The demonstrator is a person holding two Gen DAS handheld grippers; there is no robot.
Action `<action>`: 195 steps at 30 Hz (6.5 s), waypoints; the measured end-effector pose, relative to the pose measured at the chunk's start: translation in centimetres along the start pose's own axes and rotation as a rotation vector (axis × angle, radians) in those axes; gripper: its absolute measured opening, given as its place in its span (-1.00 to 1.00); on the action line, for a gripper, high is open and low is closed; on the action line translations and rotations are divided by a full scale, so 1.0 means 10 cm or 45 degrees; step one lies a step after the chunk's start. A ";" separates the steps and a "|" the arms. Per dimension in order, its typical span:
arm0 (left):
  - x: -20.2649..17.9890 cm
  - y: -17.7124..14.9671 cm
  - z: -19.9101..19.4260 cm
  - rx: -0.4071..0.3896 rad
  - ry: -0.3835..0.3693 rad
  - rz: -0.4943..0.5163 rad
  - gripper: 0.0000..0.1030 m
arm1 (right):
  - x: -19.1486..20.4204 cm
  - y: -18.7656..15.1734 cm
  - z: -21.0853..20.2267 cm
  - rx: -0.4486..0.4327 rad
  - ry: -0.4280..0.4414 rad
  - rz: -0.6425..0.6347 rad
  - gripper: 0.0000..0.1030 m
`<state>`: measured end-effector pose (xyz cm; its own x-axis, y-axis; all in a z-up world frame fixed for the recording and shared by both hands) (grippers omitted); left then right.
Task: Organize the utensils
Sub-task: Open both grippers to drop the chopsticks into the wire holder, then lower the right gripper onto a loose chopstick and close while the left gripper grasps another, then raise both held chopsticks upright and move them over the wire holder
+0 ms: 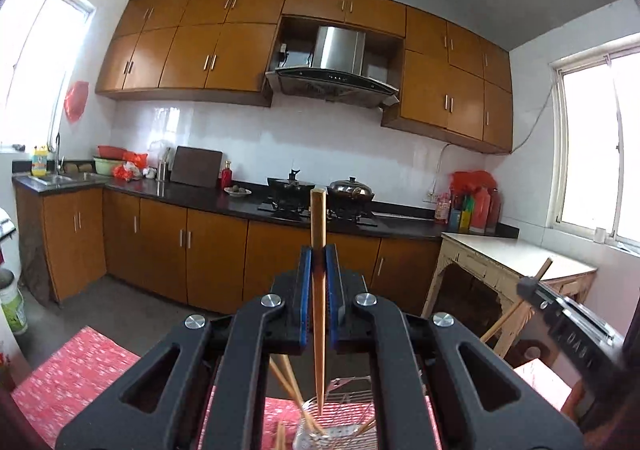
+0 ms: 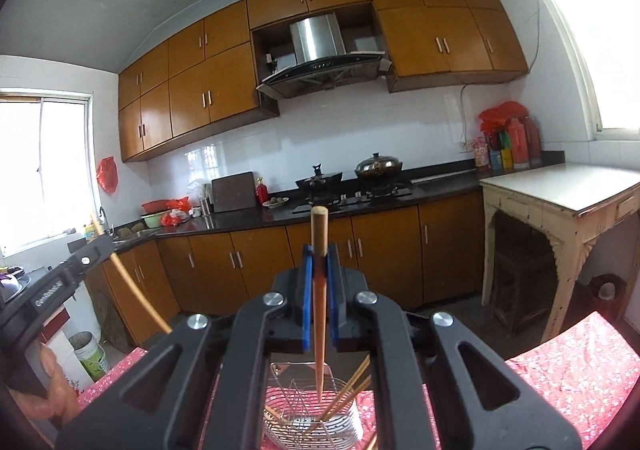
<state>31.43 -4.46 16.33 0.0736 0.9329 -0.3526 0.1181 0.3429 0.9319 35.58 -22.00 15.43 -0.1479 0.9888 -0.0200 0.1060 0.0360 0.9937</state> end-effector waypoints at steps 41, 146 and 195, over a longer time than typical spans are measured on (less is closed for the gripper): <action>0.57 -0.72 0.19 0.273 0.181 0.011 -0.11 | -0.53 -1.16 0.06 0.324 -0.094 0.204 -0.20; 1.91 -2.99 -0.18 0.951 0.356 0.081 -0.81 | -0.48 -3.56 -0.48 0.959 -0.217 0.140 -0.84; 1.42 -1.26 -0.75 0.436 0.127 -0.021 -0.86 | -0.50 -1.65 -1.17 0.291 -0.173 0.072 -0.86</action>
<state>23.52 5.25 0.19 -0.0264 0.9396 -0.3413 0.4448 0.3168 0.8377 23.04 -29.24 0.39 -0.0039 1.0000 0.0051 0.3317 -0.0035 0.9434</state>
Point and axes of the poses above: each gripper's, at about its wrist camera, not at the fingertips, and z roughly the way its jaws point, x to its left, y to its top, the point moved 9 cm from there along z, roughly the way its jaws point, and after that the axes turned 12 degrees about -z, right-handed, at the moved point
